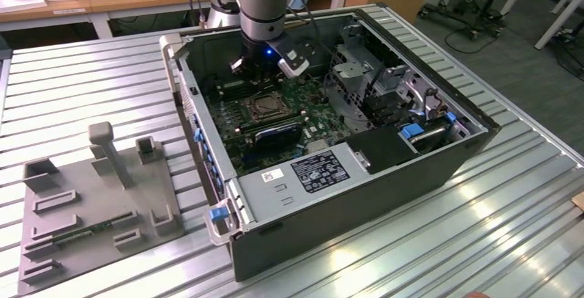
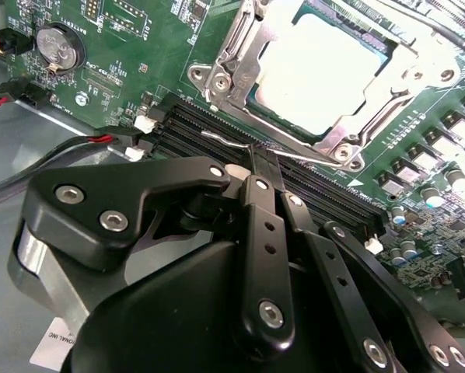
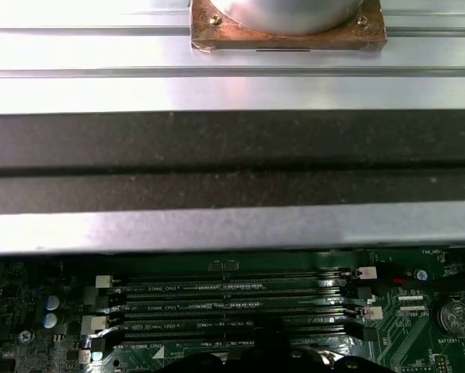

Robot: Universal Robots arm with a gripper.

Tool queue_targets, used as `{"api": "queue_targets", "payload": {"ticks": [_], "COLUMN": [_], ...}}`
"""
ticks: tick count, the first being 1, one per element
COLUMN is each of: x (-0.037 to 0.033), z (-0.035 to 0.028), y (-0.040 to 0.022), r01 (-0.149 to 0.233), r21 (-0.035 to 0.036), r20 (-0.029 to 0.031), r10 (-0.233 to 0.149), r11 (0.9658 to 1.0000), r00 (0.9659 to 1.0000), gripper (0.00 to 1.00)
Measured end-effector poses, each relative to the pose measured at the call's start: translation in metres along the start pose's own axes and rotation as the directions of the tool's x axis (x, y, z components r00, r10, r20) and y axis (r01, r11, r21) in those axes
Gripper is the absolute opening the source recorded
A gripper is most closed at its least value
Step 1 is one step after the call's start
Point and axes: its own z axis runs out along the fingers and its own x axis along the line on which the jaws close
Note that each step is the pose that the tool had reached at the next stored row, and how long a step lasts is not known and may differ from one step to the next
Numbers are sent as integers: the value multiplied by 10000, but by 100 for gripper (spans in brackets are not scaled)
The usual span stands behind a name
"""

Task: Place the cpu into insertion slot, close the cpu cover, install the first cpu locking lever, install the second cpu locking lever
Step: 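Install the first cpu locking lever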

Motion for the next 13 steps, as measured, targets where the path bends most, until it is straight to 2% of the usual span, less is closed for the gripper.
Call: {"api": "queue_targets", "payload": {"ticks": [13], "x": [-26], "z": [29], "y": [-4], "r01": [2], "r21": [10], "r20": [2], "r10": [-2], "r11": [10000], "r00": [10000], "gripper": [11]}}
